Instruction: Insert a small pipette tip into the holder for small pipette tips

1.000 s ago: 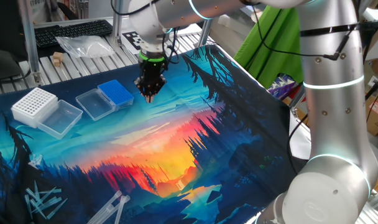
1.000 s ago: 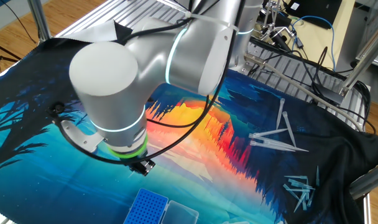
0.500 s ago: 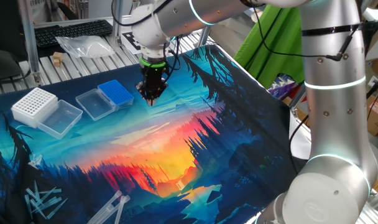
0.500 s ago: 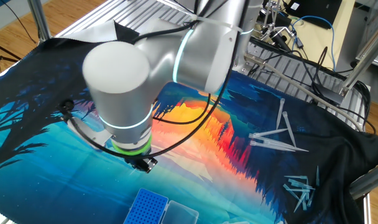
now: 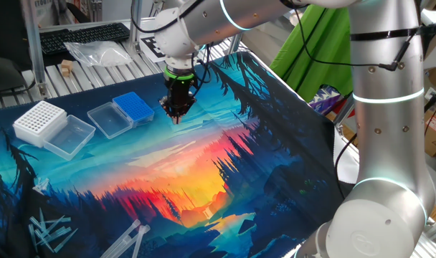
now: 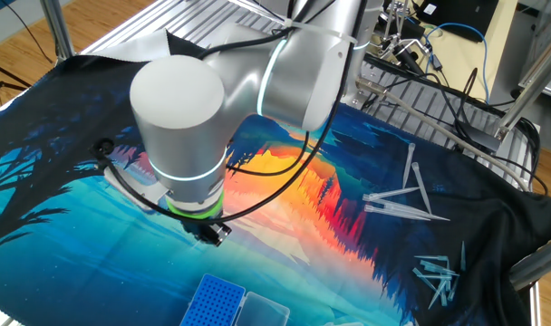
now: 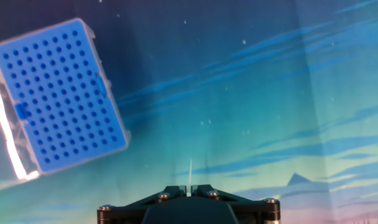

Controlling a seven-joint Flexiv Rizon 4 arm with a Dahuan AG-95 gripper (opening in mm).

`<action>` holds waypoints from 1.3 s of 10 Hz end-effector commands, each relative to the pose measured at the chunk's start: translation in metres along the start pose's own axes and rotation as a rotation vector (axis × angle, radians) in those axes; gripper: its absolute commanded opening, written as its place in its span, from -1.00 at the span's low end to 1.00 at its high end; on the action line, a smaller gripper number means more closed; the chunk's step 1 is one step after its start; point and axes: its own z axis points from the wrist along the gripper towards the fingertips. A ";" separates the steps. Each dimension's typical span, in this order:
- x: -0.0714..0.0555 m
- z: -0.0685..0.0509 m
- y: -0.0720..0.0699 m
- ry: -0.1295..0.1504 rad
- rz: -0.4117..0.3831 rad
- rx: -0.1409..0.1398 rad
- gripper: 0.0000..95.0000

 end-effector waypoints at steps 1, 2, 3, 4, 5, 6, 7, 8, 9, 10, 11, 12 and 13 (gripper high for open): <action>0.001 0.001 0.001 -0.007 0.005 0.000 -1.00; 0.001 0.001 0.001 -0.008 0.005 -0.002 -1.00; 0.001 0.001 0.001 -0.008 0.006 -0.002 -1.00; 0.001 0.002 0.001 -0.008 0.007 -0.002 -1.00; 0.001 0.002 0.001 -0.008 0.007 -0.001 -1.00; 0.001 0.002 0.001 -0.009 0.015 -0.001 -1.00; 0.001 0.002 0.001 -0.009 0.024 -0.001 -1.00; 0.001 0.002 0.001 -0.007 0.046 -0.002 -0.60; 0.001 0.002 0.001 -0.008 0.048 -0.002 -0.20; 0.001 0.002 0.001 -0.008 0.048 -0.002 -0.20; 0.001 0.002 0.001 -0.008 0.048 -0.002 -0.20; 0.001 0.002 0.001 -0.014 0.046 -0.001 -0.20; 0.001 0.002 0.001 -0.045 0.047 -0.004 -0.20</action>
